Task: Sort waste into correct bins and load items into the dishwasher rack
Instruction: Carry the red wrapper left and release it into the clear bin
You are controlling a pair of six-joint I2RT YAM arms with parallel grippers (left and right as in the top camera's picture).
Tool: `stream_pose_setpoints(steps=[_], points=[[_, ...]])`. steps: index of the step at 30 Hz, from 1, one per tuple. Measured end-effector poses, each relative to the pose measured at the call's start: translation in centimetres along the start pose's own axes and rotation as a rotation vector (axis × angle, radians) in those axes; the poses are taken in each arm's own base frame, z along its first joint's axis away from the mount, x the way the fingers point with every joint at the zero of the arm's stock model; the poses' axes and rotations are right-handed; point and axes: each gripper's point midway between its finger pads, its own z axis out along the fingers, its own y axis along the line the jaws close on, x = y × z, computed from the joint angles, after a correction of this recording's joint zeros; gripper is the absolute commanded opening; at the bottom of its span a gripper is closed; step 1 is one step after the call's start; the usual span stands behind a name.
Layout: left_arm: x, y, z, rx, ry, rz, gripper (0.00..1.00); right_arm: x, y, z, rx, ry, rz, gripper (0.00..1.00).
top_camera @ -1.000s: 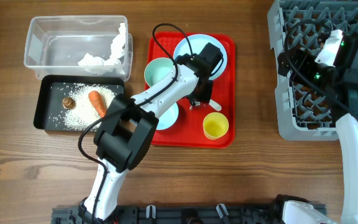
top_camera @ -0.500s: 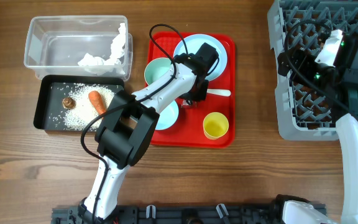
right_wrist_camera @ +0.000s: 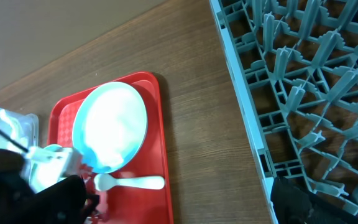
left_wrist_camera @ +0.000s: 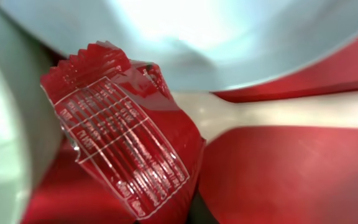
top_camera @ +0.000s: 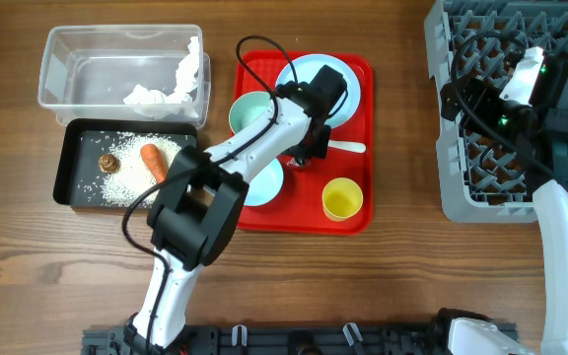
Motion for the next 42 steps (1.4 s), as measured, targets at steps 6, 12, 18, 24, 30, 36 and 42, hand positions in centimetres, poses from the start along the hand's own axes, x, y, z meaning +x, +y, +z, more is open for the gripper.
stream_pose_setpoints(steps=[6,12,18,24,30,36,42], points=[[-3.7,1.0,-8.5,0.014,-0.21,-0.033,0.04,0.0,0.0,0.0,0.0,0.002,0.001,0.98],[-7.6,9.7,-17.6,-0.068,-0.448,-0.213,0.04,0.1,0.0,0.0,0.001,0.002,0.001,0.98],[-10.1,23.6,-16.3,-0.195,-0.498,-0.482,0.12,0.1,0.0,0.0,0.001,0.002,0.001,0.98],[-11.3,31.2,-11.6,-0.224,-0.493,-0.614,0.95,0.1,0.0,0.0,-0.002,0.003,0.001,0.98],[-11.3,33.1,-9.2,-0.222,-0.477,-0.646,1.0,0.1,0.0,0.0,-0.002,0.003,0.001,0.98],[-11.7,31.6,-9.2,-0.211,-0.475,-0.621,1.0,0.1,0.0,0.0,-0.003,0.003,0.001,0.98],[-10.6,27.1,-10.0,-0.186,-0.412,-0.545,1.0,0.1,0.1,0.0,-0.006,0.003,0.0,0.98]])
